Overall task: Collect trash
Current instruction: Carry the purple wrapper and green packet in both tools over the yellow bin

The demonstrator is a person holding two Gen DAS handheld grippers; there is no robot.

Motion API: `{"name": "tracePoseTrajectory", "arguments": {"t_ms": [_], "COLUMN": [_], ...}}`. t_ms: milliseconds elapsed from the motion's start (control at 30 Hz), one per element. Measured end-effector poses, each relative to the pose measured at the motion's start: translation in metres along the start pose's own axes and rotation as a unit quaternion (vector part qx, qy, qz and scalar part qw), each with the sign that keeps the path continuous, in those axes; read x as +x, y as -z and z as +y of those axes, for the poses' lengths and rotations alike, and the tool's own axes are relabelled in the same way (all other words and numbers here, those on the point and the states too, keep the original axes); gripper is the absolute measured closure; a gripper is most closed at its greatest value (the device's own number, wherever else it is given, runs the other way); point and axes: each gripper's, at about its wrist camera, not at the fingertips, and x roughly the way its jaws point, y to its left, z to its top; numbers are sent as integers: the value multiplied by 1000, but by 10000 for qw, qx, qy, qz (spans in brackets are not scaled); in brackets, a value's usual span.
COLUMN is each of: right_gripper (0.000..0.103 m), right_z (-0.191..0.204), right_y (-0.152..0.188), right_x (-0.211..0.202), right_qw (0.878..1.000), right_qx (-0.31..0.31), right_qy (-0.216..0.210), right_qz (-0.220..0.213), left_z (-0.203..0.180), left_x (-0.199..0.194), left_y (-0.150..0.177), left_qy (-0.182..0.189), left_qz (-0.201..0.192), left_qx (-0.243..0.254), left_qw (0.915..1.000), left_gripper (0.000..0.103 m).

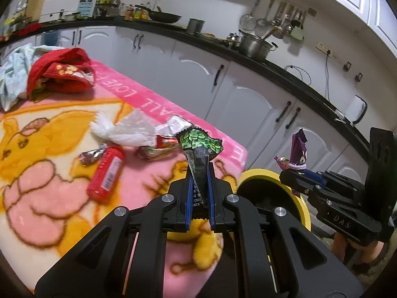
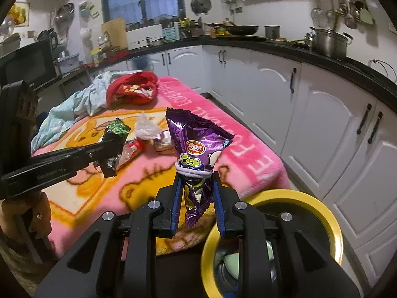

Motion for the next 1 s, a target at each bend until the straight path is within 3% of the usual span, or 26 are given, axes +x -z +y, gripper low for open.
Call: {"name": "tracePoseTrajectory", "arguments": {"t_ms": [500,1000], "right_gripper": [81,81], "right_z": [-50,-92], "right_y": [26,57], "right_x": [-26,-44], "right_qw": [9977,9928], "right_qx": [492,798], "right_qy": [459,889], "right_qz": [-45,17], "left_z": [-51,-107], "left_x": [31,63], "left_y": [9,26], "left_qy": [396,798], "left_qz": [264,571], "left_qx": [479,1011], "left_qw": [9977,9900], "left_gripper": [98,98]}}
